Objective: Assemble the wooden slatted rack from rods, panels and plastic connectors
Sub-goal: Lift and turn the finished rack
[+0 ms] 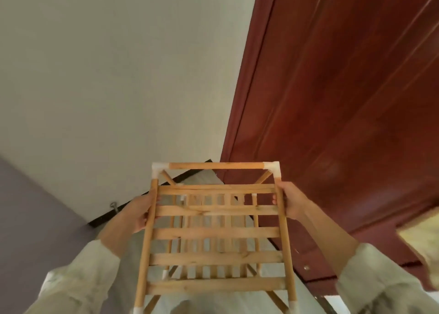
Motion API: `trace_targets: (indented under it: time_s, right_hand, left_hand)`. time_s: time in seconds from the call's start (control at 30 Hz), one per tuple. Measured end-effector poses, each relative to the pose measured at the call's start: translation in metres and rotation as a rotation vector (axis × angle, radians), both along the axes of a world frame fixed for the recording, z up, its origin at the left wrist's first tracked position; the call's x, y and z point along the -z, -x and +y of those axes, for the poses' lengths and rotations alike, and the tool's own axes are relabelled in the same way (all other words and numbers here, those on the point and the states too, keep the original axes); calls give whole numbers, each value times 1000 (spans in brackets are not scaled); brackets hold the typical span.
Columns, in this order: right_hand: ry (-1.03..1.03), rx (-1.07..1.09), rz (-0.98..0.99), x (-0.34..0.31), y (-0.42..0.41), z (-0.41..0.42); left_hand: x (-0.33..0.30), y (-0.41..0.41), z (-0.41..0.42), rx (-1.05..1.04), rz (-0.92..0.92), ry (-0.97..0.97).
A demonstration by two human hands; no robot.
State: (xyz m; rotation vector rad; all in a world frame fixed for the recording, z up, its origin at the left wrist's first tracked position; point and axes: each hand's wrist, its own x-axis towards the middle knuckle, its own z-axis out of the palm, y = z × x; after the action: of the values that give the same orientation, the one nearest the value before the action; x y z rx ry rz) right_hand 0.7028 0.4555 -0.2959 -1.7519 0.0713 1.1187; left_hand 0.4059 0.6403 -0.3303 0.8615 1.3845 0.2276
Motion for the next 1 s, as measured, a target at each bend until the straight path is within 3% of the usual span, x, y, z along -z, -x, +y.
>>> trace_targets:
  time_s: [0.17, 0.33, 0.5, 0.7, 1.0]
  right_hand:
    - [57, -102, 27, 34, -59, 111]
    - [120, -150, 61, 79, -94, 212]
    - [205, -192, -7, 127, -131, 293]
    - [244, -310, -40, 194, -183, 359]
    - [242, -550, -143, 294, -228, 460]
  left_hand:
    - [22, -35, 67, -131, 43, 17]
    - [59, -57, 148, -125, 51, 104]
    - [113, -99, 211, -147, 149, 70]
    - [175, -143, 248, -151, 208, 128]
    - [269, -184, 275, -318, 251, 179]
